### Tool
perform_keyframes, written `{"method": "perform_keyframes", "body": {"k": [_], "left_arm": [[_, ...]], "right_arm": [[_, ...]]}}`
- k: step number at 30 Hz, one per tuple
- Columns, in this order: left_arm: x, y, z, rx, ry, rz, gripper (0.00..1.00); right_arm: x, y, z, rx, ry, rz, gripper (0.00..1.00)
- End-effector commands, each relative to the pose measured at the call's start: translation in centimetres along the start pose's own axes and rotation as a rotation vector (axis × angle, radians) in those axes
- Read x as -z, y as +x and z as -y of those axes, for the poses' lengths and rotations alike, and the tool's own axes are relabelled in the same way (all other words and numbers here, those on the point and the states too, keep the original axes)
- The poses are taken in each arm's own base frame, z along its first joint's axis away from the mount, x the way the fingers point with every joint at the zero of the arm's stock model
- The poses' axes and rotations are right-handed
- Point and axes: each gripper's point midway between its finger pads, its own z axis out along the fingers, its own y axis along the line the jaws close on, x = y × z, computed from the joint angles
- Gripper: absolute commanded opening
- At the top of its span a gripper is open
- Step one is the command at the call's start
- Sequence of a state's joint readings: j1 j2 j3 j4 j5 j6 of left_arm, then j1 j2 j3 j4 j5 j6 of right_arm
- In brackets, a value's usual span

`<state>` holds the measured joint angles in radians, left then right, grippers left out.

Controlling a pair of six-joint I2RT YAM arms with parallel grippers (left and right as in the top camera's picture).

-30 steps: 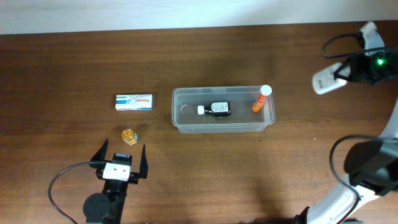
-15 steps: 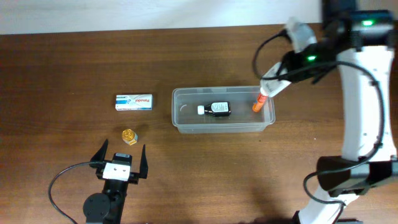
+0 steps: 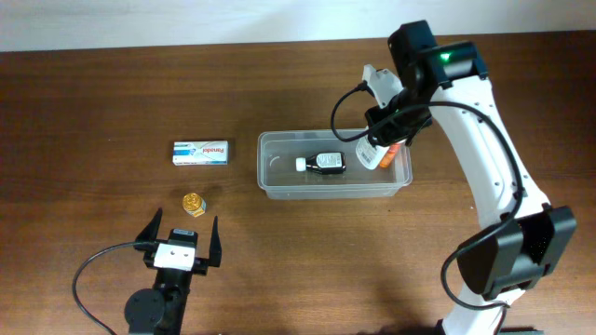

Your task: Pack container

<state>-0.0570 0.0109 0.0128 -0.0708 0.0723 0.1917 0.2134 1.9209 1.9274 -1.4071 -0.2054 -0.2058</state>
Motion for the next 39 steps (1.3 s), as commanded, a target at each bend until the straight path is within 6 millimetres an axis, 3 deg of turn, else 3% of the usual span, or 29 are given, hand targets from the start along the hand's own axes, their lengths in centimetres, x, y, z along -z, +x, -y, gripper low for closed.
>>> {"method": "perform_keyframes", "body": {"k": [1,10,23,26,39], "left_arm": [[0.0,0.1,0.4,-0.016,0.018,0.002,0.99],[0.0,0.1,0.4,-0.016,0.018,0.002,0.99],[0.0,0.1,0.4,-0.016,0.018,0.002,0.99],[0.0,0.1,0.4,-0.015,0.018,0.002,0.99],[0.0,0.1,0.4,-0.016,0.018,0.002,0.99]], "right_arm": [[-0.5,-0.3,-0.1,0.002,0.011,0.023,0.25],[-2.3,0.1,1.6,0.000,0.089,0.003,0.26],[-5.6,0.4,2.2,-0.004,0.087,0.005,0.26],[-6.0,0.4,2.3,-0.003,0.087,0.009,0.31],[-7.4,0.9,2.5,-0.005,0.085,0.000,0.31]]}}
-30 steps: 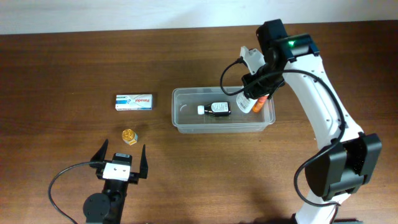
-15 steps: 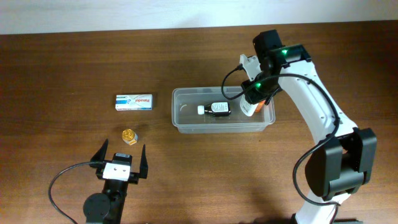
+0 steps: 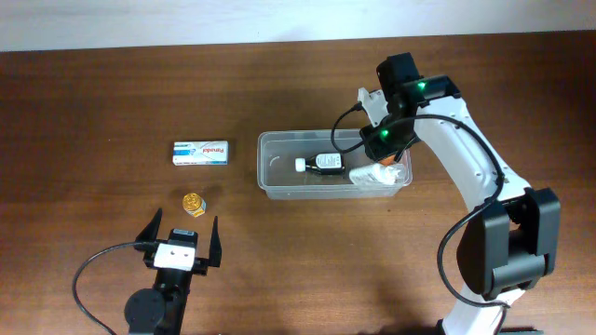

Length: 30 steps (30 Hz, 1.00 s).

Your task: Pack container

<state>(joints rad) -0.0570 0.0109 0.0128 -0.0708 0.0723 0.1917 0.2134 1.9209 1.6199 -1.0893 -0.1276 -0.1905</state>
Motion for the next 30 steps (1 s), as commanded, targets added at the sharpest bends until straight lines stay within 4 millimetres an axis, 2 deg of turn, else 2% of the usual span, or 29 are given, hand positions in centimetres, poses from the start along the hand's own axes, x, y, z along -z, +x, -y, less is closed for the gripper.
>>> {"method": "perform_keyframes", "body": {"k": [1,10,17,19,23,24,27,30], "left_arm": [[0.0,0.1,0.4,-0.016,0.018,0.002,1.00],[0.0,0.1,0.4,-0.016,0.018,0.002,0.99],[0.0,0.1,0.4,-0.016,0.018,0.002,0.99],[0.0,0.1,0.4,-0.016,0.018,0.002,0.99],[0.0,0.1,0.4,-0.016,0.018,0.002,0.99],[0.0,0.1,0.4,-0.016,0.018,0.002,0.99],[0.0,0.1,0.4,-0.016,0.018,0.002,0.99],[0.0,0.1,0.4,-0.016,0.018,0.002,0.99]], "right_arm": [[0.1,-0.1,-0.3,0.009,0.007,0.008,0.31],[0.6,-0.4,-0.4,0.009,0.000,0.018,0.31],[3.7,-1.8,-2.7,0.009,-0.116,0.065,0.31],[4.3,-1.2,-3.4,0.005,-0.150,0.039,0.31],[4.1,0.5,-4.5,0.013,-0.168,-0.039,0.30],[4.1,0.7,-4.9,0.021,-0.171,-0.047,0.29],[3.9,0.8,-7.0,0.070,-0.181,-0.062,0.16],[3.6,1.0,-8.7,0.116,-0.185,-0.076,0.11]]}}
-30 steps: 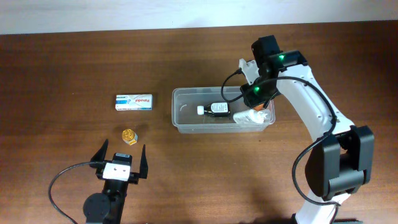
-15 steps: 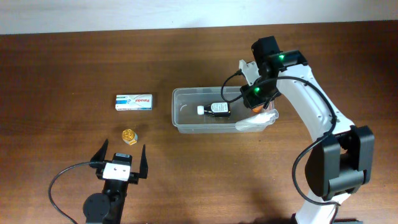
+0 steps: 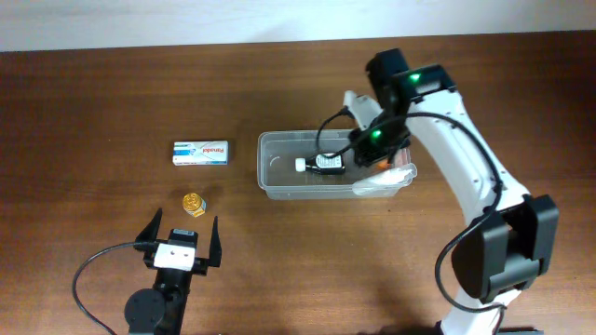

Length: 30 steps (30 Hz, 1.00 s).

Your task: Pack container

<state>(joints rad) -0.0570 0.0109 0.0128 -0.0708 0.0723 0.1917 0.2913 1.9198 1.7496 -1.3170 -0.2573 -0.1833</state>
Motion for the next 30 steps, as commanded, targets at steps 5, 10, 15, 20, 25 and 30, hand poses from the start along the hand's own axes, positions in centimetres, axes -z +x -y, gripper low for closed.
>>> {"method": "perform_keyframes", "body": {"k": [5,10,15,20,25,30], "left_arm": [[0.0,0.1,0.4,-0.016,0.018,0.002,0.99],[0.0,0.1,0.4,-0.016,0.018,0.002,0.99],[0.0,0.1,0.4,-0.016,0.018,0.002,0.99],[0.0,0.1,0.4,-0.016,0.018,0.002,0.99],[0.0,0.1,0.4,-0.016,0.018,0.002,0.99],[0.0,0.1,0.4,-0.016,0.018,0.002,0.99]], "right_arm": [[-1.5,0.0,-2.8,0.072,0.069,-0.051,0.07],[-2.5,0.3,-1.8,0.040,0.116,-0.089,0.04],[-3.6,0.3,-1.4,0.035,0.118,-0.114,0.04],[-4.6,0.3,-1.1,0.032,0.119,-0.134,0.04],[-5.5,0.8,-0.4,0.028,0.145,-0.172,0.04],[-6.5,1.3,-0.1,0.023,0.147,-0.200,0.04]]}}
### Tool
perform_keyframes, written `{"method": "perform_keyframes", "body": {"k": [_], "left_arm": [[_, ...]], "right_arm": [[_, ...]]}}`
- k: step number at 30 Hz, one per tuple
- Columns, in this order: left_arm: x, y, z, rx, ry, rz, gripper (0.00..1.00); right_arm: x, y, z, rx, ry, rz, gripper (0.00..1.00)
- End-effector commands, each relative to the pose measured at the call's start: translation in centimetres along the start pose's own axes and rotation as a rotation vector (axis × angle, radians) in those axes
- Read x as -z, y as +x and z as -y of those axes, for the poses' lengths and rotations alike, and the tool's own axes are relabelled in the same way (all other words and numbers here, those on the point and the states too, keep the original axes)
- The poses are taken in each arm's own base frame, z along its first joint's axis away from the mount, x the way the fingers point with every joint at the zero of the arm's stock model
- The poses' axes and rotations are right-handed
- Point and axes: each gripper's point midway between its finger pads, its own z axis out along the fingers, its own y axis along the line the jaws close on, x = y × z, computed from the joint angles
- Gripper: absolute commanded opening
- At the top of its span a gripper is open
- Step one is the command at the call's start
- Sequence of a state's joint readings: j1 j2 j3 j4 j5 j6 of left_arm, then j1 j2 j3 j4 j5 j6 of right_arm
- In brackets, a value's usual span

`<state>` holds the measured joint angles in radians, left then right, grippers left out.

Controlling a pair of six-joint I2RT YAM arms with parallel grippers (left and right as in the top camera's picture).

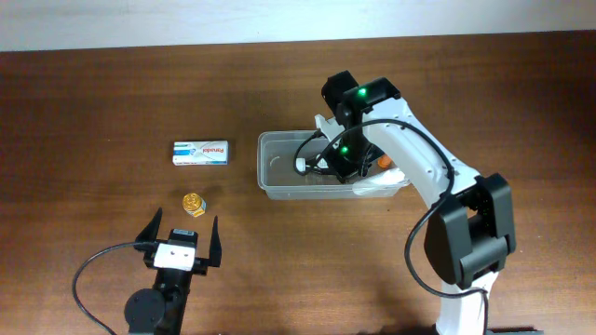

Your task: Pack container

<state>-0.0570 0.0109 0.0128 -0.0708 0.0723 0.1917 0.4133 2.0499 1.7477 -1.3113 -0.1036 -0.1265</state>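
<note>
The clear plastic container (pixel 276 179) sits mid-table. A white bottle with an orange cap (pixel 382 175) lies in its right end. My right gripper (pixel 335 166) reaches down into the container's middle, over a small dark bottle whose white cap (pixel 300 166) pokes out on the left. The wrist hides its fingers, so their state does not show. A blue-and-white medicine box (pixel 200 152) and a small gold jar (pixel 194 202) lie left of the container. My left gripper (pixel 182 233) rests open near the front edge, just below the jar.
The right arm's white links (pixel 419 158) arch over the container's right end, and its base (pixel 470 251) stands at the front right. A black cable (pixel 93 265) loops beside the left arm's base.
My right gripper has moved further left inside the container, and it covers most of the small dark bottle. The white bottle stays lying at the right end. The left arm is unchanged.
First my right gripper held the white orange-capped bottle over the container's right end. Then the bottle lay inside the container with the gripper above it. After that the gripper stood further left over the dark bottle, and now it is lower and further left still.
</note>
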Motion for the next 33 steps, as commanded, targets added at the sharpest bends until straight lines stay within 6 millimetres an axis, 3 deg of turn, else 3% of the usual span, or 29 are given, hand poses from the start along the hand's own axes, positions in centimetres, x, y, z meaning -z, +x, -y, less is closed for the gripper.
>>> {"method": "perform_keyframes", "body": {"k": [1,14,23,33], "left_arm": [[0.0,0.1,0.4,-0.016,0.018,0.002,0.99],[0.0,0.1,0.4,-0.016,0.018,0.002,0.99],[0.0,0.1,0.4,-0.016,0.018,0.002,0.99],[0.0,0.1,0.4,-0.016,0.018,0.002,0.99]], "right_arm": [[-1.3,0.6,0.6,-0.017,0.023,-0.040,0.04],[-3.2,2.7,1.8,-0.020,0.087,-0.118,0.04],[-3.2,2.7,2.2,-0.017,0.104,-0.118,0.04],[-3.0,3.0,4.0,-0.043,0.150,-0.126,0.04]]}}
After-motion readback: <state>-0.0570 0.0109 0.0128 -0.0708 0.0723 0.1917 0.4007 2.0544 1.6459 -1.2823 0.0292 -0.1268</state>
